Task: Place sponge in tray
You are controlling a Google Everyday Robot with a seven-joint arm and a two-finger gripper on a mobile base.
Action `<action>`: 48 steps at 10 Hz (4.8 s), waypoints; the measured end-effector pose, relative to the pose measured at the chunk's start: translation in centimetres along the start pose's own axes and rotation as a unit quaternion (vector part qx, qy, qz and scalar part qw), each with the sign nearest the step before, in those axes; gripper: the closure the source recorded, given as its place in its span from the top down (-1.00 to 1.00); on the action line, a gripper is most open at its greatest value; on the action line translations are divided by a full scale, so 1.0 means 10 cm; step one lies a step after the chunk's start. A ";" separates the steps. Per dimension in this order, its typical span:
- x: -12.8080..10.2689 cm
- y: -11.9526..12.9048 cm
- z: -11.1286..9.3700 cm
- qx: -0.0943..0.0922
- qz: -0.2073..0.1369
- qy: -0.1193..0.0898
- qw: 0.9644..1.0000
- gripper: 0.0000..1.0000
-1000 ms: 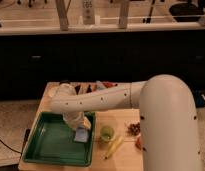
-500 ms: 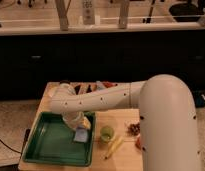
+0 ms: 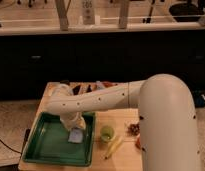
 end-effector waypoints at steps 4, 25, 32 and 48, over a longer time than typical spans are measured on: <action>-0.03 -0.06 -0.06 0.008 -0.010 0.007 1.000 0.60; 0.17 -0.09 -0.23 0.026 -0.013 0.018 0.999 0.60; 0.17 -0.09 -0.23 0.026 -0.013 0.018 0.999 0.60; 0.17 -0.09 -0.23 0.026 -0.013 0.018 0.999 0.60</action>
